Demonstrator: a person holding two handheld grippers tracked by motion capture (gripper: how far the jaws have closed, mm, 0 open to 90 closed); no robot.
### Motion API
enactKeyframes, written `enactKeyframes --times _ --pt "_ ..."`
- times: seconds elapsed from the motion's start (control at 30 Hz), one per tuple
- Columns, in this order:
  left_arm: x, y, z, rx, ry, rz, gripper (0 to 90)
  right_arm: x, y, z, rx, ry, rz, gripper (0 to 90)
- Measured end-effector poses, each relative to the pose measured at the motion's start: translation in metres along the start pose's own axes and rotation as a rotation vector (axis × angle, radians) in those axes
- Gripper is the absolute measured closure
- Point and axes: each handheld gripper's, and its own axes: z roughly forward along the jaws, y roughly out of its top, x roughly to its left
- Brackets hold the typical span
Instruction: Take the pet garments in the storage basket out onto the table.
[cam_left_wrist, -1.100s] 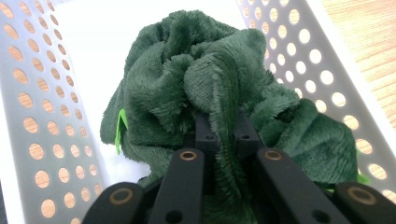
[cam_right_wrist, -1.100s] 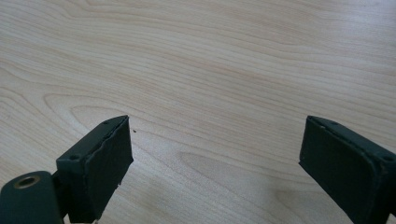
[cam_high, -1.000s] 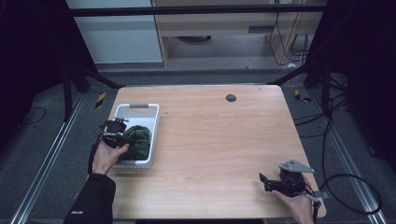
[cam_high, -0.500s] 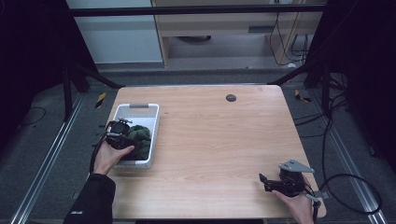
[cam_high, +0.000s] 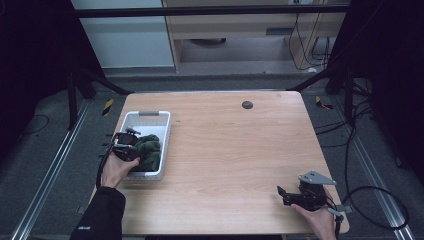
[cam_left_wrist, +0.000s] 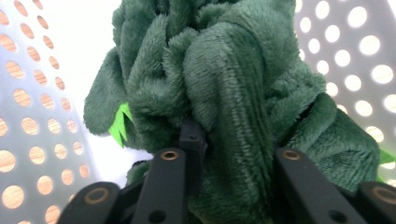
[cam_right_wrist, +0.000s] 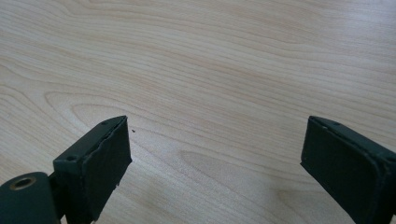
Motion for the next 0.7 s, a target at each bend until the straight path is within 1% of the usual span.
enactKeyframes --times 0.07,0.17,0.4,0.43,0.47,0.53,0.7 --pt "0.0 0.0 -0.002 -0.012 0.004 0.006 76.6 0.0 0.0 0.0 0.0 0.001 0.001 8.2" --pt "0.001 0.0 -0.01 -0.036 -0.002 -0.002 77.5 0.0 0.0 0.0 0.0 0.002 0.002 8.2" --pt "0.001 0.003 -0.039 -0.106 -0.025 0.011 77.7 -0.001 0.0 -0.001 0.0 0.002 0.006 8.2" --pt "0.001 0.004 -0.044 -0.117 -0.024 0.016 77.7 -0.001 0.0 -0.001 0.0 0.003 0.006 8.2" --pt "0.001 0.004 -0.044 -0.117 -0.024 0.016 77.7 -0.001 0.0 -0.001 0.0 0.002 0.009 8.2" --pt "0.001 0.005 -0.054 -0.137 -0.026 0.028 77.7 -0.001 0.0 -0.001 0.0 0.002 0.01 8.2" --pt "-0.003 0.007 -0.069 -0.168 -0.026 0.049 77.7 -0.001 0.0 -0.001 -0.002 0.001 0.005 8.2"
